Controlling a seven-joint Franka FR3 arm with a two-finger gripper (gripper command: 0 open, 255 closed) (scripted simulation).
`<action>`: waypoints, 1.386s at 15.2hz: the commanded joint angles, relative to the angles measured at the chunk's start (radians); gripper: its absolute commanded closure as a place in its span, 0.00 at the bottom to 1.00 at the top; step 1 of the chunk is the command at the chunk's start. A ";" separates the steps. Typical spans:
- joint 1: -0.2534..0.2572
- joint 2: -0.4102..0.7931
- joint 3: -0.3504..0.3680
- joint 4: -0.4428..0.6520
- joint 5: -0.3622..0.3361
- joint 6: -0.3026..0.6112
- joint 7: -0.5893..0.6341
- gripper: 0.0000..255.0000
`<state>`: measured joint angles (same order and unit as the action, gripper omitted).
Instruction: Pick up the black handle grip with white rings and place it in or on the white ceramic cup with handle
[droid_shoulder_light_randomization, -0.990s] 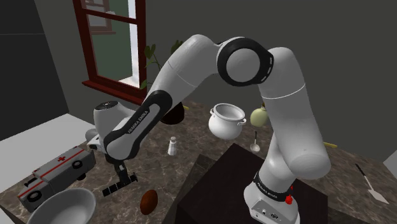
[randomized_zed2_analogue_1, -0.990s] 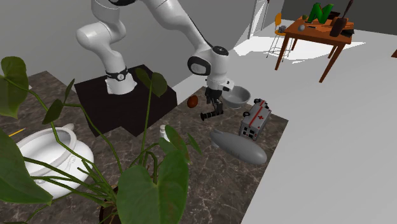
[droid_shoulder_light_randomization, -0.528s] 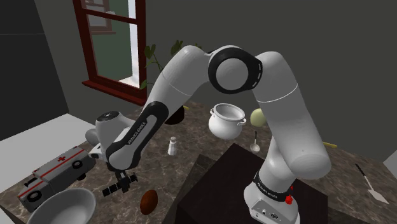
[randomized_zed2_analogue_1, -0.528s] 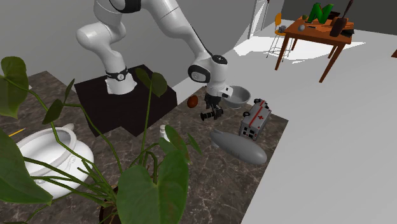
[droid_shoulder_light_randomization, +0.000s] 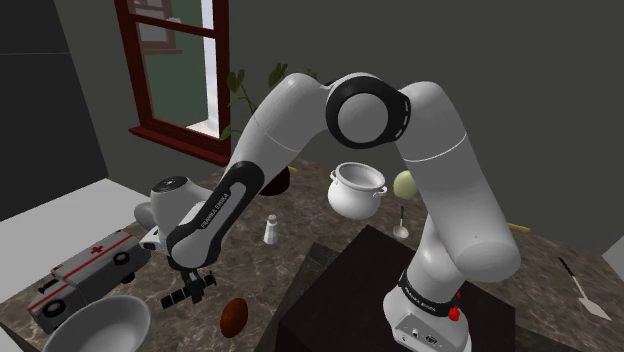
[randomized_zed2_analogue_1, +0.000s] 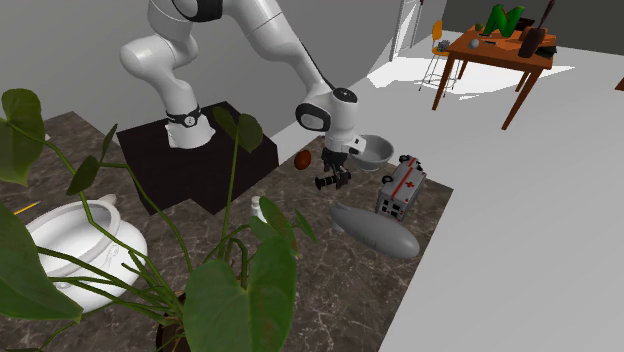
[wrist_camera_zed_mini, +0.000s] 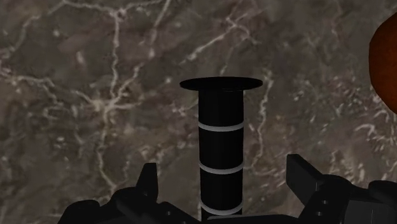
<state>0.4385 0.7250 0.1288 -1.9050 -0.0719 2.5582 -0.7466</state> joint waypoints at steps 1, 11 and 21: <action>0.000 0.000 0.000 0.000 0.000 0.000 0.000 1.00; -0.001 -0.012 0.001 -0.005 0.001 -0.007 0.000 1.00; -0.013 -0.128 0.016 -0.037 0.016 -0.091 -0.006 1.00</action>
<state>0.4268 0.6087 0.1437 -1.9398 -0.0579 2.4769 -0.7513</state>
